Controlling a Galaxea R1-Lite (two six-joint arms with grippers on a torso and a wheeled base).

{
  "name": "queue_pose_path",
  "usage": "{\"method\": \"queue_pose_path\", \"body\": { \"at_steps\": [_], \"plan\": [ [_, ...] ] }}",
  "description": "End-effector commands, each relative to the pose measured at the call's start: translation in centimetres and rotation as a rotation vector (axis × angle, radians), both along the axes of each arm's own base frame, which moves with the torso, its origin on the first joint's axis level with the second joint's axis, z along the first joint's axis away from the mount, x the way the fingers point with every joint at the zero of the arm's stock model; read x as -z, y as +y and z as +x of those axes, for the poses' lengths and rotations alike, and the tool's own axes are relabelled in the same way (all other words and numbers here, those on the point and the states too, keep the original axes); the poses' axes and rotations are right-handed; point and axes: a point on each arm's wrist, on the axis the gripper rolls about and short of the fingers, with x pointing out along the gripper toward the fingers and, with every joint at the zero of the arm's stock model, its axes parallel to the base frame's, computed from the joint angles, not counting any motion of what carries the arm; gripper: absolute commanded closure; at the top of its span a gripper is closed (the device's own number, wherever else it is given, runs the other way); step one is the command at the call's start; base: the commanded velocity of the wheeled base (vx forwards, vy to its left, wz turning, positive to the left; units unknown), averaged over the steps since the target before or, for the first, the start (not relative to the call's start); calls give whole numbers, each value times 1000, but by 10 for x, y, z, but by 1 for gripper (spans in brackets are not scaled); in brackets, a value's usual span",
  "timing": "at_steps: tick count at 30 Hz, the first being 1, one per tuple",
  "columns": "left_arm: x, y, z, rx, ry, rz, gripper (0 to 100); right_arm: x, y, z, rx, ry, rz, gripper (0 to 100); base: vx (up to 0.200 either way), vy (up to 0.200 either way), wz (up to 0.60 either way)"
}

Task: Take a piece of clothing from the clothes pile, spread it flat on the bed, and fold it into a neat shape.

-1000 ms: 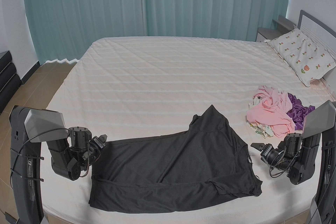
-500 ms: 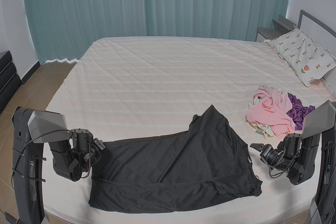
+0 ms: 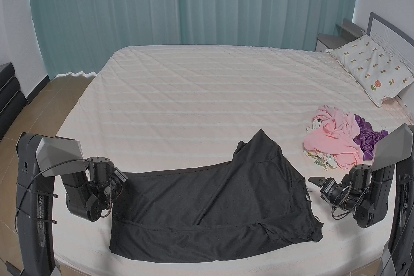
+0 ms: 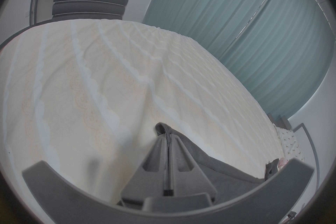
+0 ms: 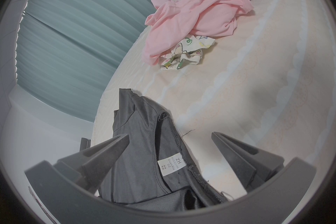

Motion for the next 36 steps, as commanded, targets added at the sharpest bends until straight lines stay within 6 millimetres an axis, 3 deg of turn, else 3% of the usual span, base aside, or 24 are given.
{"method": "queue_pose_path", "body": {
  "at_steps": [1, 12, 19, 27, 36],
  "plan": [
    [-1, 3, 3, -10, -10, -3, 100, -1, 0, 1, 1, -13, 0, 0, 0, 0, 0],
    [-4, 12, 9, -47, -40, -27, 100, -1, 0, 1, 0, -12, -1, 0, 0, 0, 0],
    [0, 12, 9, -44, -28, -29, 100, -17, 13, 8, -82, -104, -64, 0, 0, 0, 0],
    [2, 12, 5, -46, -14, -31, 100, -26, 52, 50, -263, -213, -209, 0, 0, 0, 0],
    [3, 12, 3, -48, -6, -31, 100, -26, 70, 104, -308, -243, -405, 0, 0, 0, 0]
  ]
}}
